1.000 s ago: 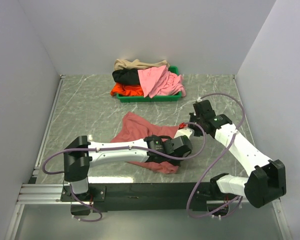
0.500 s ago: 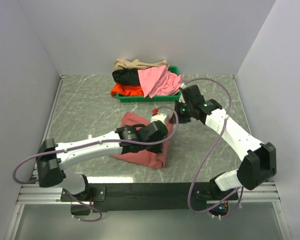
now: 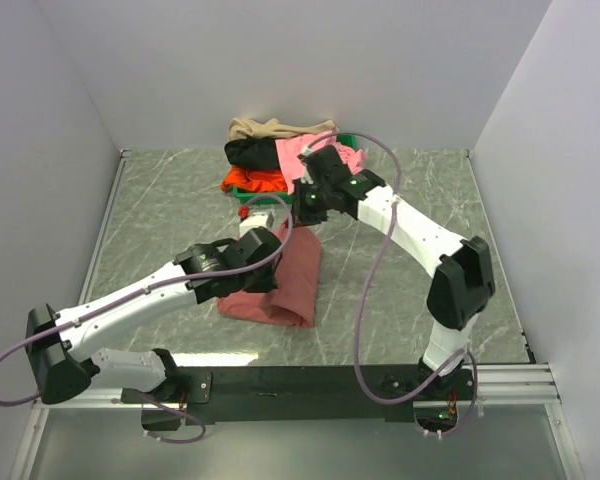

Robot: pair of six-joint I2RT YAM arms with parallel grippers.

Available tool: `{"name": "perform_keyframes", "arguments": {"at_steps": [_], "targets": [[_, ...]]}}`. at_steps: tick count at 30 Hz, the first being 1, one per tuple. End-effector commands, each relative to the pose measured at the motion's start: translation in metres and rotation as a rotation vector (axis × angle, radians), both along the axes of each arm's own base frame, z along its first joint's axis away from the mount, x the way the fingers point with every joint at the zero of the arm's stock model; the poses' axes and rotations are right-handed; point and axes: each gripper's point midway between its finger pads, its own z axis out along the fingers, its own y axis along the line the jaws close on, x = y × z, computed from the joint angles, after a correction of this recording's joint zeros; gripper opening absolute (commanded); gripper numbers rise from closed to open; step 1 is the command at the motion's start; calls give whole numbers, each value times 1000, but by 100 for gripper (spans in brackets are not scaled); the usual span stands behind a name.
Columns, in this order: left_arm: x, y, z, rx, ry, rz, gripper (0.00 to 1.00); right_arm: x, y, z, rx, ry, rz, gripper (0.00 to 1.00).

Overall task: Fold and stack the t-shirts
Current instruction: Fold the tshirt

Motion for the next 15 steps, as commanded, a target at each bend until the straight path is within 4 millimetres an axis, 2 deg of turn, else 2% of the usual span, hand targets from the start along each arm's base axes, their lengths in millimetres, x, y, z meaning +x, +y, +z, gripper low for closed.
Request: {"name": "perform_keyframes", "arguments": {"at_steps": [1, 2, 5, 8, 9, 13, 15], "targets": [[-3, 24, -8, 24, 29, 61, 0, 23, 26, 24, 61, -78, 4, 0], [-3, 28, -10, 24, 37, 76, 1, 26, 32, 29, 71, -88, 7, 0], [1, 44, -25, 42, 61, 142, 0, 33, 49, 11, 62, -62, 21, 0], [4, 68, -37, 89, 68, 235, 1, 38, 61, 3, 69, -60, 17, 0], [8, 80, -43, 121, 61, 275, 1, 44, 65, -6, 59, -63, -1, 0], [14, 98, -66, 168, 98, 352, 1, 67, 74, -25, 57, -101, -43, 0], [18, 107, -79, 203, 115, 405, 1, 73, 89, -35, 100, -100, -20, 0]]}}
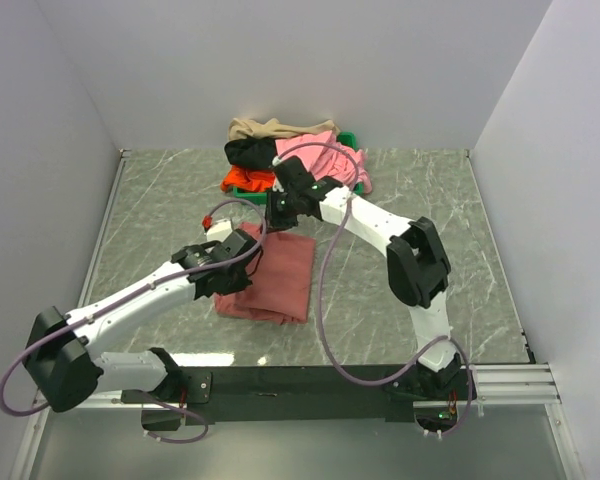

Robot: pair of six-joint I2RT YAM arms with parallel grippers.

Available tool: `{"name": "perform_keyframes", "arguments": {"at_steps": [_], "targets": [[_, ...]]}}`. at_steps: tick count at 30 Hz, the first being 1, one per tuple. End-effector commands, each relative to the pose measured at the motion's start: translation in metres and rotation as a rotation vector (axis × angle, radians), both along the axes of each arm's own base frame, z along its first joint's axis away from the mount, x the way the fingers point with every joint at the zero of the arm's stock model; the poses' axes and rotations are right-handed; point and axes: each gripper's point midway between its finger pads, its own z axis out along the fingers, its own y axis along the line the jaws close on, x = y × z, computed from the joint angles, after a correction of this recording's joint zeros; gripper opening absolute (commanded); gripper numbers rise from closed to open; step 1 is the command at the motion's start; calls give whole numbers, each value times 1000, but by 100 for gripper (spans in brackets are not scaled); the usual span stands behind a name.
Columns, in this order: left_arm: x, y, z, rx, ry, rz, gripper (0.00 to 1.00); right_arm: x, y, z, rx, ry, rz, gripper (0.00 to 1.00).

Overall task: Fold and stack the t-shirts
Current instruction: Fold the tshirt

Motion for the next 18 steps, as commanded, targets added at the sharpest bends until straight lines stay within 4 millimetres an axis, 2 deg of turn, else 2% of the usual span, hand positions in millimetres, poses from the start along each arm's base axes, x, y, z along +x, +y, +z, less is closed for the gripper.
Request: {"name": "perform_keyframes", "arguments": {"at_steps": [1, 2, 4, 5, 6, 7, 8, 9, 10, 12, 13, 14, 15, 16, 17, 18], "targets": [[-4, 27, -25, 102, 59, 95, 2, 48, 22, 22, 106, -153, -55, 0], [-2, 29, -28, 108, 63, 112, 9, 50, 27, 10, 107, -135, -51, 0], [2, 33, -31, 119, 66, 140, 11, 49, 39, 9, 143, -119, -15, 3], [3, 34, -31, 121, 65, 151, 21, 50, 44, 0, 148, -104, -7, 6], [4, 35, -31, 121, 65, 158, 29, 46, 49, -2, 166, -85, 20, 10], [4, 37, -30, 121, 61, 175, 38, 48, 53, 1, 182, -87, 30, 28], [5, 40, -29, 127, 60, 192, 59, 46, 55, -4, 182, -73, 38, 38], [2, 44, -28, 142, 67, 202, 65, 46, 57, -1, 193, -72, 47, 46], [2, 46, -25, 139, 62, 223, 71, 46, 58, 2, 204, -69, 52, 60], [2, 49, -20, 138, 50, 232, 94, 44, 58, 15, 222, -85, 58, 72], [2, 48, -16, 115, 42, 237, 99, 41, 57, 18, 227, -86, 66, 78], [1, 45, -15, 96, 44, 230, 99, 39, 56, 35, 245, -115, 73, 79], [1, 43, -13, 75, 40, 229, 99, 36, 54, 41, 251, -126, 81, 79], [1, 41, -10, 47, 31, 235, 99, 35, 48, 38, 236, -125, 71, 80], [0, 39, -9, 30, 30, 239, 99, 34, 42, 54, 244, -164, 71, 80], [-2, 38, -12, 18, 41, 245, 99, 32, 38, 56, 235, -174, 68, 81]]}}
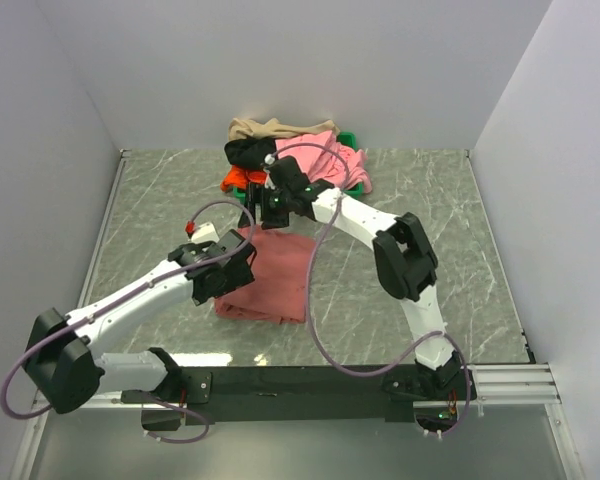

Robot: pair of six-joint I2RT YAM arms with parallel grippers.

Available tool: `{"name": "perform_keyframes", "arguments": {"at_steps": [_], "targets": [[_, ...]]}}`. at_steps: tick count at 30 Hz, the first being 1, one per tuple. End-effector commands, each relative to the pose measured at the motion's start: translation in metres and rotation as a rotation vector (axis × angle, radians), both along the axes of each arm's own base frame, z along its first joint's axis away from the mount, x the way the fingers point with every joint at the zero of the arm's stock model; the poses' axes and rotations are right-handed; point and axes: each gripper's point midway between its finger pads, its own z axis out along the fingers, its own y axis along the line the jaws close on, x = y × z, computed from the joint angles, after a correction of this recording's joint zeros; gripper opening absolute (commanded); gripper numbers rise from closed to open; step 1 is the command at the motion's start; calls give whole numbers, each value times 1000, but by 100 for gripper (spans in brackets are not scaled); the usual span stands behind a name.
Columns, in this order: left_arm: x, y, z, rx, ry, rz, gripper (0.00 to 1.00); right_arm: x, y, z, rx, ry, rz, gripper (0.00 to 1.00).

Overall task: Fold and stack the t-shirts
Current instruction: Fold the tshirt

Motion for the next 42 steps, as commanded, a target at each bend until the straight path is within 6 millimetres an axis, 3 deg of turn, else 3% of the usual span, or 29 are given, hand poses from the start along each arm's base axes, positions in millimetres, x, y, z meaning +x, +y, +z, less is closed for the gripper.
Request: {"name": "perform_keyframes", "arguments": {"at_steps": [1, 3, 6, 10, 16, 20, 21, 23, 24, 26, 27, 29, 30, 31, 32, 33, 35, 36, 37, 39, 42], "targets": [[-2, -5, 10, -88, -34, 45, 99, 3, -15, 80, 87, -176, 9, 81], [-7, -11, 4, -136, -17, 46, 99, 2, -26, 72, 62, -174, 9, 81], [-10, -23, 1, -234, -30, 39, 99, 3, -57, 36, -26, -124, -25, 82], [-10, -31, 3, -334, -72, 44, 99, 7, -84, 0, -115, -75, -60, 82], [-16, -47, -7, -431, -49, 24, 99, 2, -82, -36, -100, -18, -31, 82], [-21, -47, -19, -434, -19, 40, 99, 2, -82, -48, -109, -14, -26, 82], [-21, -47, -19, -441, -21, 44, 99, -6, -87, -58, -122, 7, -26, 82], [-23, -45, -22, -442, -16, 53, 99, -12, -91, -57, -114, 7, -35, 82], [-24, -44, -22, -440, -16, 59, 99, -26, -100, -70, -133, 44, -42, 82], [-27, -39, -24, -430, -10, 77, 99, -37, -103, -61, -93, 35, -58, 82], [-27, -36, -25, -420, -13, 87, 99, -58, -113, -78, -108, 85, -62, 82], [-29, -32, -26, -405, -5, 106, 99, -75, -112, -65, -50, 71, -79, 82], [-28, -30, -26, -400, -11, 120, 99, -99, -124, -83, -77, 115, -87, 82], [-29, -28, -28, -393, -10, 124, 99, -108, -126, -72, -51, 110, -104, 82], [-30, -27, -29, -389, -7, 132, 99, -125, -124, -75, -51, 116, -94, 82], [-30, -25, -30, -382, -5, 140, 99, -147, -134, -89, -63, 143, -98, 82], [-31, -20, -30, -361, 2, 162, 99, -176, -128, -78, -19, 142, -89, 82], [-31, -19, -29, -360, 3, 164, 99, -195, -137, -90, -48, 167, -94, 82], [-30, -19, -28, -359, 2, 165, 99, -203, -136, -81, -21, 165, -103, 82], [-33, -15, -28, -347, 10, 172, 99, -226, -135, -81, -30, 180, -68, 82], [-39, -6, -27, -321, 24, 195, 99, -230, -135, -66, -16, 150, -72, 82]]}}
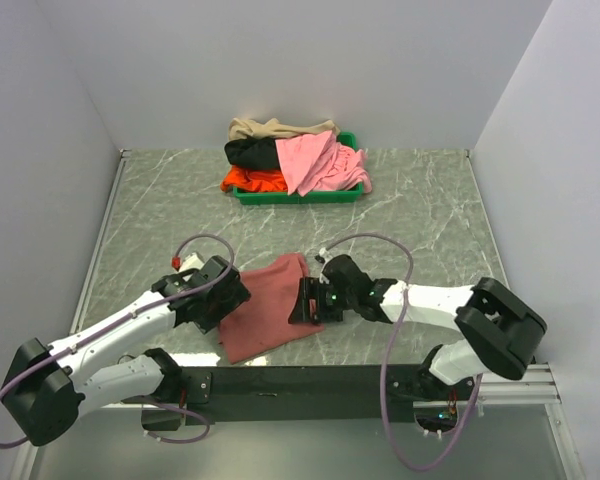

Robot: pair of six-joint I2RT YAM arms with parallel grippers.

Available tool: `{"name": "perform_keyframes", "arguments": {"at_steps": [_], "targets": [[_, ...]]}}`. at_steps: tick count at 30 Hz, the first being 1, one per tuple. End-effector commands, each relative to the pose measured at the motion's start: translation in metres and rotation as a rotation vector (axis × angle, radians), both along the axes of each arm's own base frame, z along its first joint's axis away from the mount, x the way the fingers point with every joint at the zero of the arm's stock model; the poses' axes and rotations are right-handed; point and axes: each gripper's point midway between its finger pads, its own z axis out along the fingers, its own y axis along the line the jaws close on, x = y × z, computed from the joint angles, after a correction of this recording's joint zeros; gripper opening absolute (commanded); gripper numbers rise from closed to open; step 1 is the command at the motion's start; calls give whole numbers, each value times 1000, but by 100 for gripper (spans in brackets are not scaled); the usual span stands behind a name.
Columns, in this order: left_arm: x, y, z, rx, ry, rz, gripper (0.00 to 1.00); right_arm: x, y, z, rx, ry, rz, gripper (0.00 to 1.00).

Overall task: Fold and stack the t-shirts
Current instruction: Fold the tshirt, then neatly place the folded tshirt to the corner

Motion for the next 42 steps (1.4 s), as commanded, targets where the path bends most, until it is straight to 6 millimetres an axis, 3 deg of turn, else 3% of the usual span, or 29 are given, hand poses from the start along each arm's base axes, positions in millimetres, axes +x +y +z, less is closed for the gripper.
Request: {"name": "perform_keyframes", "arguments": {"at_steps": [1, 6, 10, 13, 15, 23, 24, 25, 27, 28, 33, 36, 38, 41, 42], "targets": [[-1, 12, 13, 24, -6, 54, 99, 3, -6, 15, -6, -23, -82, 82], [-11, 28, 8, 82, 24, 72, 99, 29, -9, 58, -17, -164, -131, 83], [-22, 31, -10, 112, 87, 55, 99, 39, -16, 89, -4, -237, -143, 84], [-27, 32, -22, 130, 123, 49, 97, 43, -23, 93, -7, -251, -160, 85], [-23, 30, -29, 124, 115, 49, 90, 44, -28, 91, 1, -240, -171, 86], [13, 42, -41, 203, 91, 75, 54, 53, -43, 84, 21, -201, -206, 85], [14, 49, -48, 253, 122, 65, 46, 57, -47, 83, 15, -200, -218, 85], [23, 57, -45, 276, 128, 99, 26, 59, -48, 85, 17, -201, -222, 85], [29, 71, -52, 350, 186, 101, 6, 63, -51, 90, 19, -219, -233, 85], [39, 75, -48, 353, 190, 128, 1, 67, -53, 92, 20, -229, -245, 85], [72, 91, -46, 447, 167, 132, 1, 76, -65, 94, 10, -242, -264, 85], [90, 103, -33, 527, 145, 136, 1, 79, -74, 90, -8, -241, -272, 85], [91, 107, -30, 566, 148, 122, 0, 81, -80, 85, -19, -234, -285, 85], [90, 133, -22, 698, 158, 194, 1, 82, -81, 82, -17, -222, -281, 85], [81, 143, -23, 757, 202, 230, 1, 82, -78, 81, -8, -215, -273, 85]]}}
